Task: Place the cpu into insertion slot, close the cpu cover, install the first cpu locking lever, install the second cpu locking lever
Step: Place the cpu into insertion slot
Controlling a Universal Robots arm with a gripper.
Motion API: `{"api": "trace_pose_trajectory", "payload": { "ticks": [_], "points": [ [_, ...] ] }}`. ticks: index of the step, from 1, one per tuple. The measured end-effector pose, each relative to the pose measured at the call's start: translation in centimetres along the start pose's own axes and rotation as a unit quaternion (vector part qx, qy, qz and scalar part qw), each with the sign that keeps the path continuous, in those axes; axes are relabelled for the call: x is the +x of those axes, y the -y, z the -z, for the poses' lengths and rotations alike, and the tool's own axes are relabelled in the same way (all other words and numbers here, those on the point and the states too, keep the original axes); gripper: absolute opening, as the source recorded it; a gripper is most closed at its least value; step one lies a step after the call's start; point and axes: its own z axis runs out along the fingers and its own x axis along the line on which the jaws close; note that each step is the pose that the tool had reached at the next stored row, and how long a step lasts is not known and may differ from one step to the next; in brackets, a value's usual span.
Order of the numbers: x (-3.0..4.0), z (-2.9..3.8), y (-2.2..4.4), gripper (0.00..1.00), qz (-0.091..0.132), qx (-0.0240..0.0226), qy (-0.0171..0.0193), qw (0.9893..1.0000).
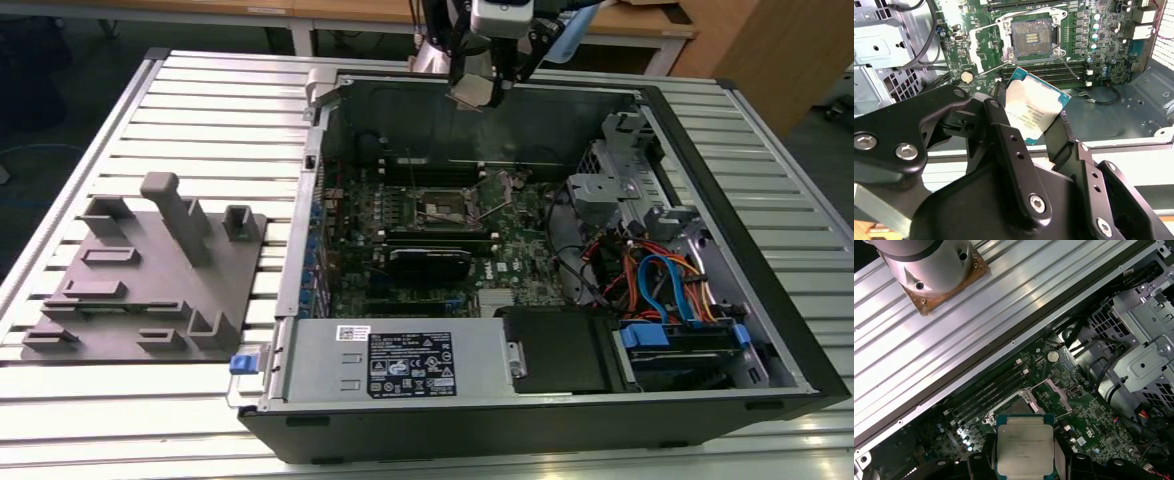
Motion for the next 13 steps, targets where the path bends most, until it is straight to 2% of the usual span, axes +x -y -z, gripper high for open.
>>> {"api": "trace_pose_trajectory", "payload": {
  "ticks": [9, 13],
  "points": [
    [0.0, 0.0, 0.0, 0.54, -0.001, 0.0, 0.0001, 1.0],
    [0.0, 0.0, 0.0, 0.54, -0.012, -0.0002, 0.0011, 0.9999]
  ]
}}
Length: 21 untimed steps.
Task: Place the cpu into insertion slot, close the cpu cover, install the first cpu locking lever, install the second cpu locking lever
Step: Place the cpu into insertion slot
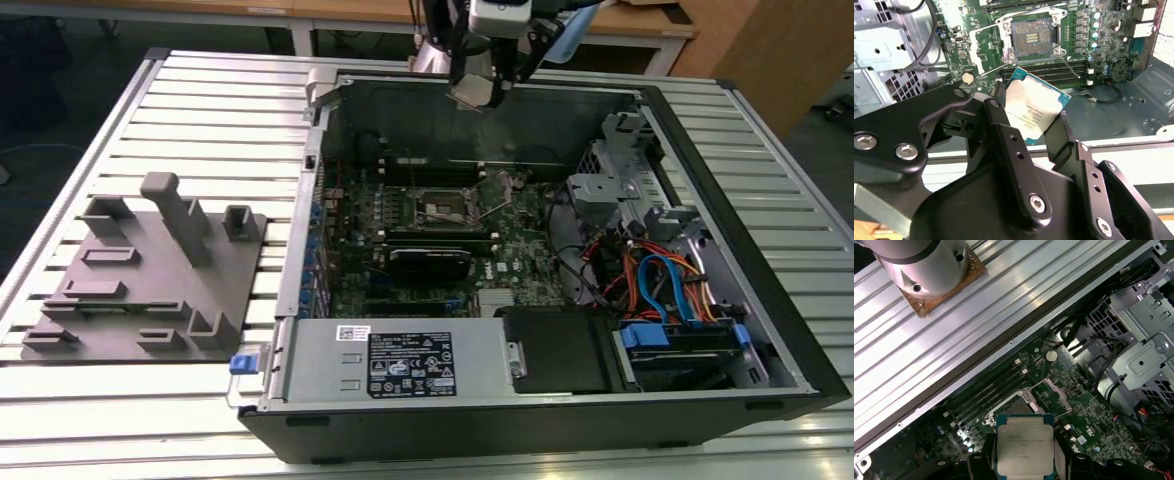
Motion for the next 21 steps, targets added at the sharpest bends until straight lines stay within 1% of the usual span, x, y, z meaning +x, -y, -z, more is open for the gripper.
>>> {"api": "trace_pose_trajectory", "payload": {
  "ticks": [1, 2, 4, 21],
  "points": [
    [0.0, -0.01, 0.0, 0.54, -0.014, -0.0003, 0.0012, 0.9999],
    [0.0, -0.02, 0.0, 0.54, -0.03, -0.0006, 0.0027, 0.9995],
    [-0.01, -0.02, 0.0, 0.54, -0.039, -0.0008, 0.0035, 0.9992],
    [0.0, -0.02, 0.0, 0.54, -0.044, -0.0009, 0.0039, 0.999]
  ]
}}
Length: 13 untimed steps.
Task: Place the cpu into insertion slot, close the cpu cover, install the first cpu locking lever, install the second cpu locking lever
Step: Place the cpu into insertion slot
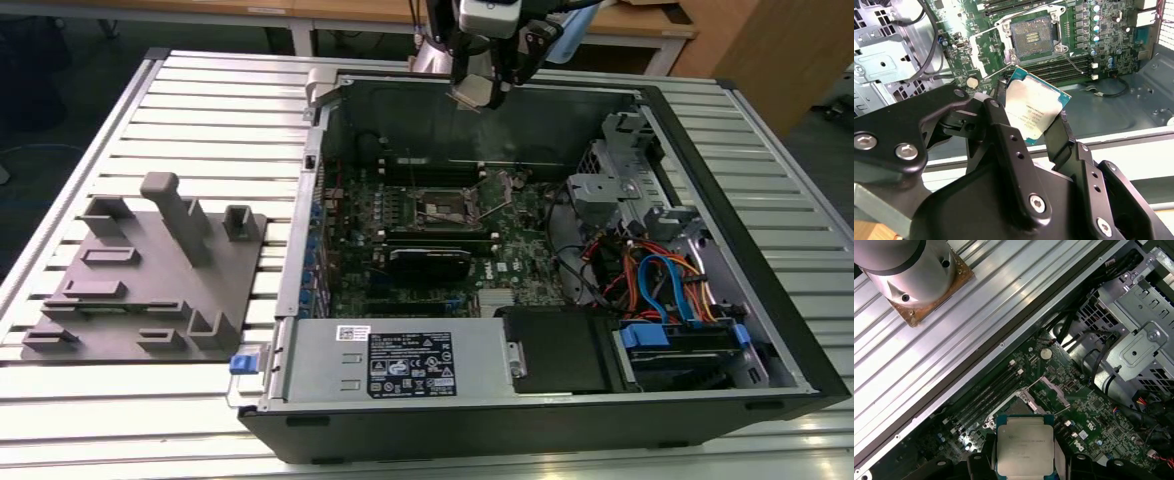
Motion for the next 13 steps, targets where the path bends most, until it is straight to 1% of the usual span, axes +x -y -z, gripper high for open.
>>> {"api": "trace_pose_trajectory", "payload": {
  "ticks": [2, 4, 6, 8, 11, 13],
  "points": [
    [0.0, -0.01, 0.0, 0.54, -0.013, -0.0003, 0.0011, 0.9999],
    [0.0, -0.05, 0.0, 0.54, -0.03, -0.0006, 0.0026, 0.9996],
    [0.0, -0.12, 0.01, 0.54, -0.048, -0.0009, 0.0043, 0.9988],
    [0.0, -0.19, 0.02, 0.54, -0.065, -0.0012, 0.0058, 0.9979],
    [0.01, -0.28, 0.01, 0.54, -0.078, -0.0014, 0.007, 0.9969],
    [0.01, -0.3, 0.01, 0.54, -0.083, -0.0014, 0.0074, 0.9965]
  ]
}}
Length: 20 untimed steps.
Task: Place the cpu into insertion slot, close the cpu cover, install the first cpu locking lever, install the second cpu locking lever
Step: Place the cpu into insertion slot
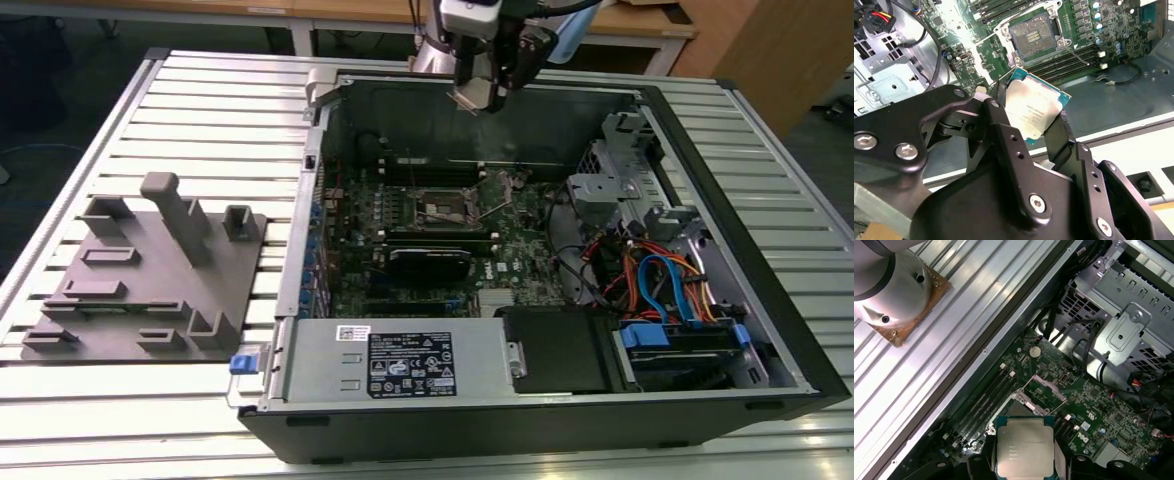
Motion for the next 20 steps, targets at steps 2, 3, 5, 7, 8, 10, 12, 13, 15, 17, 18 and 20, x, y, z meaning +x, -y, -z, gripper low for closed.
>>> {"api": "trace_pose_trajectory", "payload": {
  "ticks": [2, 3, 5, 7, 8, 10, 12, 13, 15, 17, 18, 20],
  "points": [
    [0.0, -0.01, 0.0, 0.54, -0.001, 0.0, 0.0001, 1.0],
    [0.0, -0.01, 0.0, 0.54, -0.001, -0.0001, 0.0001, 1.0],
    [0.0, -0.01, 0.0, 0.54, -0.001, -0.0001, 0.0001, 1.0],
    [0.0, -0.01, 0.0, 0.54, -0.002, -0.0001, 0.0001, 1.0],
    [0.0, -0.02, 0.0, 0.54, -0.002, -0.0001, 0.0001, 1.0],
    [0.0, -0.01, 0.0, 0.54, -0.002, -0.0001, 0.0001, 1.0],
    [0.0, -0.01, 0.0, 0.54, -0.002, -0.0001, 0.0001, 1.0],
    [0.0, -0.01, 0.0, 0.54, -0.002, -0.0001, 0.0002, 1.0],
    [0.0, -0.01, 0.0, 0.54, -0.003, -0.0001, 0.0003, 1.0],
    [0.0, -0.02, 0.01, 0.54, -0.007, -0.0002, 0.0006, 1.0],
    [0.0, -0.02, 0.0, 0.54, -0.01, -0.0003, 0.0008, 1.0],
    [0.0, -0.02, 0.0, 0.54, -0.016, -0.0004, 0.0015, 0.9999]
  ]
}}
